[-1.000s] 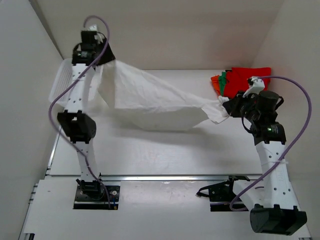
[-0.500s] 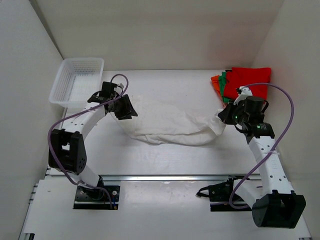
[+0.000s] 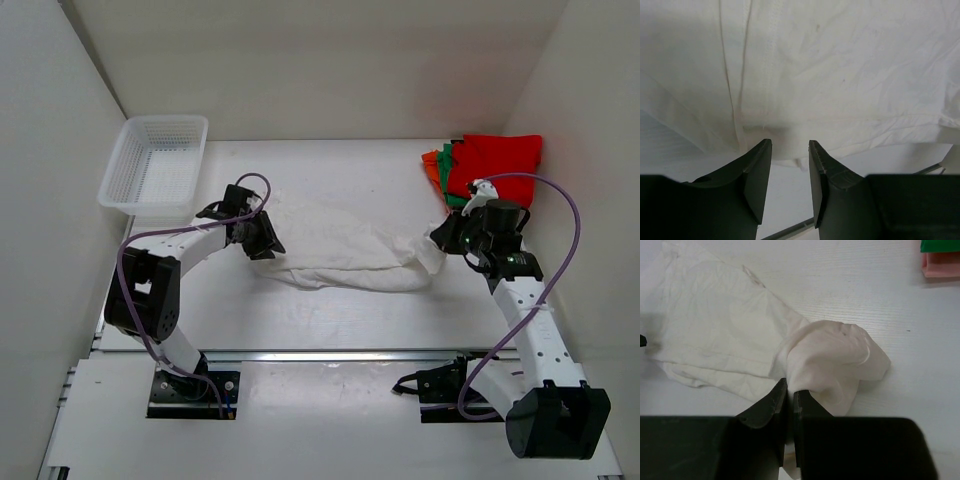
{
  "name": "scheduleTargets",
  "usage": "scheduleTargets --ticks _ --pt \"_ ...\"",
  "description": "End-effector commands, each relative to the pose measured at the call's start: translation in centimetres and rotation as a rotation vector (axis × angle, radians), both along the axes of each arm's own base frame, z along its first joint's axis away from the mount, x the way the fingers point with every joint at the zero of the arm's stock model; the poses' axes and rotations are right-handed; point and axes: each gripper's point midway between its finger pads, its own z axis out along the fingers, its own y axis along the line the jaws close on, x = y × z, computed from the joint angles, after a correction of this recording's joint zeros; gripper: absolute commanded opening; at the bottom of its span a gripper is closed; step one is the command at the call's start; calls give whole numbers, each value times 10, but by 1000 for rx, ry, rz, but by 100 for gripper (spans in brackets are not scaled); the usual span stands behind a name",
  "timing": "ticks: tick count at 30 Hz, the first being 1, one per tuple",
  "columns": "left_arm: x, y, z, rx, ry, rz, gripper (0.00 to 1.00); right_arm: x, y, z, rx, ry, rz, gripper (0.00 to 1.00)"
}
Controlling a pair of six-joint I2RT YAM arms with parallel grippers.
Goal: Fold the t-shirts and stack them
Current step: Flatten out the tshirt
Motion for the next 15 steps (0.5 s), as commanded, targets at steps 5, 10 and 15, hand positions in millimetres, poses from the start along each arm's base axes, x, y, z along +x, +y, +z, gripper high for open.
scheduleTargets --ticks 5,10,15 --pt "24 25 9 76 -100 85 48 5 4 9 29 -60 15 0" --pt "22 30 -6 121 -60 74 48 5 7 7 32 -56 24 0" --pt "16 21 -20 119 -32 54 48 7 6 10 31 -67 28 0"
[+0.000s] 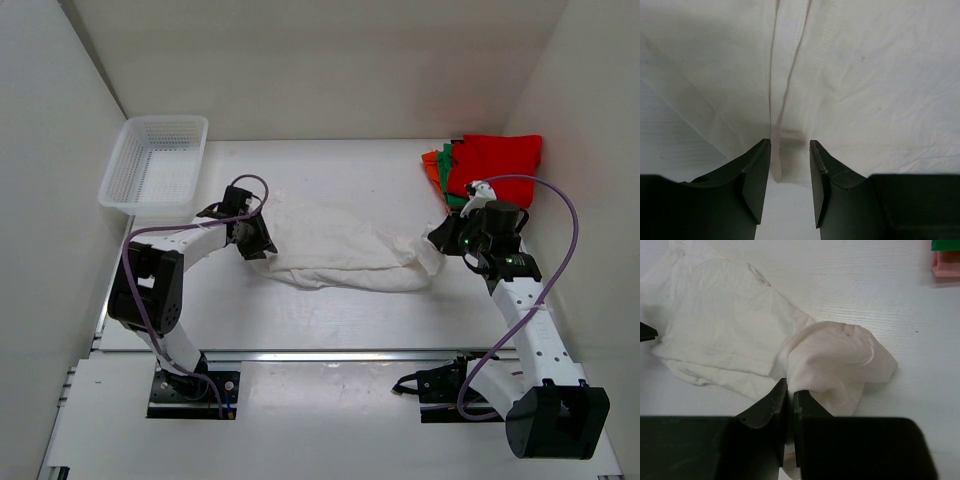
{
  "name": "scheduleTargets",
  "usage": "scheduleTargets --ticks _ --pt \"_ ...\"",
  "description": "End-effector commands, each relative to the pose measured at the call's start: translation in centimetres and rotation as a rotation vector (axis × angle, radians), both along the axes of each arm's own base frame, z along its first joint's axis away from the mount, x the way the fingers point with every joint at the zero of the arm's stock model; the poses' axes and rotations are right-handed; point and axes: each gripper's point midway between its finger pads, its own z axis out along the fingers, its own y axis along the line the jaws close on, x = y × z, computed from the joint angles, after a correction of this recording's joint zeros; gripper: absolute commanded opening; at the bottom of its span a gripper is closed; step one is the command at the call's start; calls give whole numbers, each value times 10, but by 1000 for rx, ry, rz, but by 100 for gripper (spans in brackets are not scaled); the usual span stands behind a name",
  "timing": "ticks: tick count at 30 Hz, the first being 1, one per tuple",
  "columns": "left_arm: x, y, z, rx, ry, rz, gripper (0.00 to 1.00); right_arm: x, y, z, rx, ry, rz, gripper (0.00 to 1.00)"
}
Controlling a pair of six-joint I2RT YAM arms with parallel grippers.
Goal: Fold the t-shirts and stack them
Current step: Flatten out the tshirt
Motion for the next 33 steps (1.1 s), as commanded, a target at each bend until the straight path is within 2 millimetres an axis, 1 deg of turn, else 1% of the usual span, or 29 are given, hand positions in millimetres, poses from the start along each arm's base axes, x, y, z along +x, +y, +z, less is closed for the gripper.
scheduleTargets --ticks 1,3,4,5,6,7,8,9,10,11,12,13,14,15,18,19,21,22,23,24,25,26,27,28,29,30,31,32,33 --pt "2 -7 -4 6 -11 -17 48 7 1 14 9 -62 3 0" --pt "2 -10 -5 -9 -7 -21 48 7 2 14 10 -65 6 0" --pt "6 -15 0 -30 -26 -21 48 8 2 14 11 -63 5 0" --pt "6 -17 0 -38 -27 -21 48 7 2 14 12 -63 7 0" --pt "9 -18 -1 -36 -29 -19 47 6 2 10 9 -56 10 1" --pt "10 -22 3 -44 -36 -29 47 6 2 11 16 -48 4 0" --pt "8 -22 1 -44 -21 -29 45 8 1 13 11 -58 4 0" --pt "11 -25 1 -52 -27 -37 44 7 3 10 16 -50 4 0" --pt "12 -27 3 -65 -28 -37 42 8 3 13 9 -64 11 0" --pt "12 -30 6 -77 -35 -43 34 8 3 14 12 -63 9 0" --pt "11 -29 6 -84 -32 -36 31 8 3 12 9 -56 9 0" --pt "11 -31 7 -98 -34 -37 24 8 3 13 10 -60 9 0" --pt "12 -32 11 -117 -42 -34 12 9 3 16 13 -69 7 0" --pt "12 -31 12 -117 -49 -34 3 8 3 11 8 -52 10 0" --pt "13 -33 20 -133 -59 -37 0 8 3 14 10 -59 11 0" --pt "15 -33 26 -138 -69 -38 0 9 2 12 7 -50 7 0" --pt "20 -33 44 -162 -91 -40 0 10 1 17 -3 -61 4 0" --pt "30 -34 65 -184 -137 -47 0 10 0 18 -8 -54 6 0" --pt "41 -31 93 -194 -192 -47 0 13 -3 30 -2 -77 3 0" --pt "45 -24 104 -197 -200 -31 0 17 -9 46 -11 -114 -3 0" --pt "55 -16 137 -206 -257 -25 0 18 -10 53 -11 -124 -4 0" --pt "62 -13 158 -216 -290 -17 0 22 -16 73 -16 -162 -14 0" --pt "74 0 199 -227 -368 4 0 24 -20 95 -19 -203 -24 1" --pt "83 13 242 -236 -445 23 0 26 -23 105 -25 -219 -30 0" --pt "87 18 290 -254 -544 18 0 30 -27 125 -28 -252 -37 0" --pt "88 31 304 -257 -553 41 0 29 -32 154 -19 -309 -49 0" --pt "89 46 343 -258 -628 67 0 28 -34 165 -16 -330 -58 0" --pt "87 51 362 -272 -665 64 0 28 -38 186 -9 -369 -62 0" --pt "80 70 408 -282 -768 96 0 24 -40 205 1 -413 -66 0"
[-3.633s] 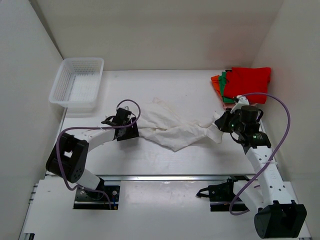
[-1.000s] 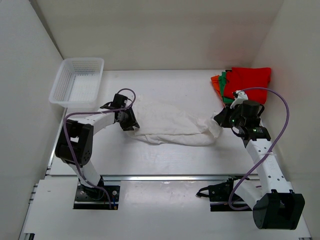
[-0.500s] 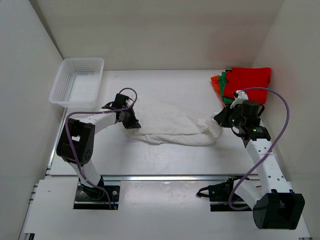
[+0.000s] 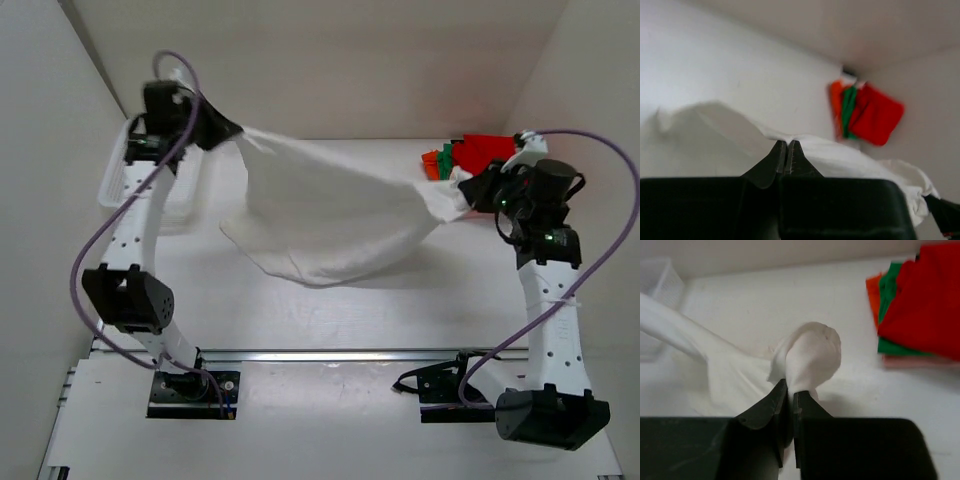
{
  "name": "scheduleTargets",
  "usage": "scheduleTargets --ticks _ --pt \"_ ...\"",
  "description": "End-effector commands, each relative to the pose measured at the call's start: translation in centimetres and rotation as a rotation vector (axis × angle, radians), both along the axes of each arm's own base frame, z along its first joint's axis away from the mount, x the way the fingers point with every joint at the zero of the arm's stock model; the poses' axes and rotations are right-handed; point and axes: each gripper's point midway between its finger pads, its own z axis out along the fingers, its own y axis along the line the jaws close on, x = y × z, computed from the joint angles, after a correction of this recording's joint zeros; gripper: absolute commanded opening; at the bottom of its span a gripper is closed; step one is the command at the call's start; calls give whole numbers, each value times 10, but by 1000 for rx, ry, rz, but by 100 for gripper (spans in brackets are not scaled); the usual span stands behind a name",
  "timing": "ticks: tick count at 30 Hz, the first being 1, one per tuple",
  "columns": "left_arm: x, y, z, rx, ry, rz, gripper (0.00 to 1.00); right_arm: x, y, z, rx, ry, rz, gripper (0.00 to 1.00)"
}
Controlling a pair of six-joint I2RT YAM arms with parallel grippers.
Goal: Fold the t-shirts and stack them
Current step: Flatten out the tshirt
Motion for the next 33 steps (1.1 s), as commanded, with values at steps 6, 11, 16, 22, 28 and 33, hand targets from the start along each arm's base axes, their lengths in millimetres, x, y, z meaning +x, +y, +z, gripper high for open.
scheduleTargets --ticks 6,11,16,22,28,33 --pt "-105 42 214 -108 -511 32 0 -41 5 170 -12 -402 -1 0" --pt "-162 27 282 -159 -691 -35 0 -90 21 238 -8 -565 11 0" --pt "-149 9 271 -262 -593 -158 0 -91 28 270 38 -612 44 1" --pt "-54 26 118 -287 -207 -68 0 1 25 210 105 -402 98 0" --pt "48 32 58 -246 -64 -156 0 105 24 182 114 -280 135 0" --pt "50 53 202 -477 -425 -210 0 104 13 276 172 -538 160 0"
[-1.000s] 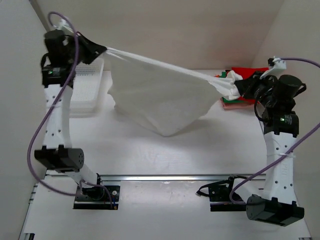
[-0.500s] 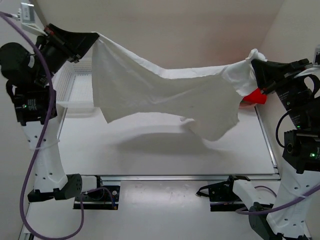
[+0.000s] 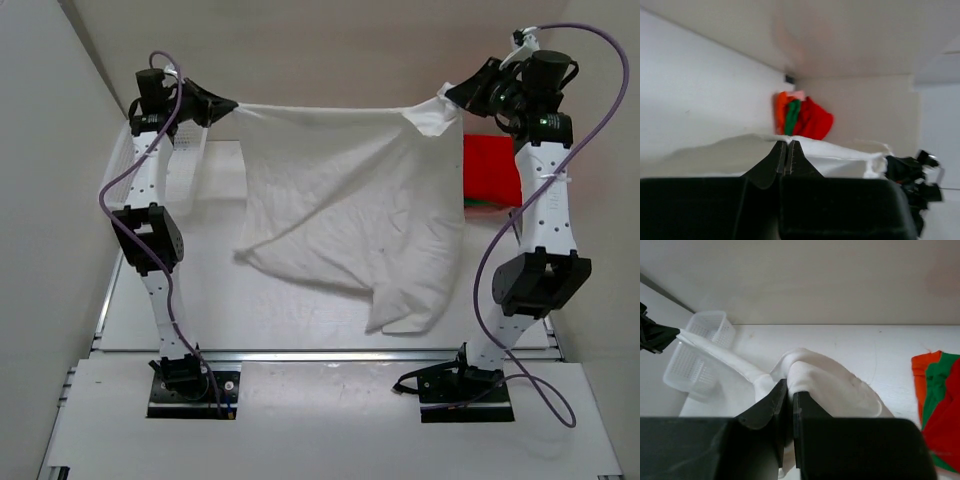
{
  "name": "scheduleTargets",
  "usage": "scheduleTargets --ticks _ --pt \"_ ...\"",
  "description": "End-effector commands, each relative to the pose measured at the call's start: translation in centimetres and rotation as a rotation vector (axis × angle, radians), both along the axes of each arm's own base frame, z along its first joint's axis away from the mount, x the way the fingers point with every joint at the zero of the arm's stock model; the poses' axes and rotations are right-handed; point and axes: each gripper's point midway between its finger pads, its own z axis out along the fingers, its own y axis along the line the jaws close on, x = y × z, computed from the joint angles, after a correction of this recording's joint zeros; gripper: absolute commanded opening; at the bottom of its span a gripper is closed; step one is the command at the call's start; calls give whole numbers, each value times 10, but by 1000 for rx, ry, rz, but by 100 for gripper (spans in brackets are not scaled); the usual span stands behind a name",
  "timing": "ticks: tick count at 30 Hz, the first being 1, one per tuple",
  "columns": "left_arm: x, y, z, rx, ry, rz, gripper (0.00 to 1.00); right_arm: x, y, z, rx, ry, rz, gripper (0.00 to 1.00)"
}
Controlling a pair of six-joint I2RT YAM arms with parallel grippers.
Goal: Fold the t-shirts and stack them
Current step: Flatten out the tshirt
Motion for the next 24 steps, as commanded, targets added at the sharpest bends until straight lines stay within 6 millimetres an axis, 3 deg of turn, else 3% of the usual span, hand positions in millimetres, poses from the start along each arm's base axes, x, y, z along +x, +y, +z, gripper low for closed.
scheduleTargets --ticks 1,2,3,6,8,9,11,13,19,24 --pt "-84 25 254 -143 -627 -31 0 -64 -10 186 28 -493 1 0" --pt "-103 36 279 -182 -686 -23 0 -73 -18 198 47 -515 -11 0" --pt "-115 49 289 -194 -695 -4 0 -83 -21 211 51 -562 -5 1" --pt "-152 53 312 -165 -745 -31 0 -109 -33 220 67 -585 -1 0" --pt "-172 45 319 -169 -759 -65 0 -125 -33 217 63 -584 -6 0" --pt "-180 38 315 -190 -727 -91 0 -143 -29 224 57 -611 -2 0" --pt "-204 23 319 -198 -755 -155 0 -153 -25 210 67 -591 3 0" --pt "-220 13 317 -227 -732 -183 0 -174 -16 212 59 -607 7 0" --pt "-254 9 336 -238 -755 -226 0 -208 0 227 43 -646 16 0" --pt "-258 8 348 -216 -760 -190 0 -219 6 242 22 -684 18 0"
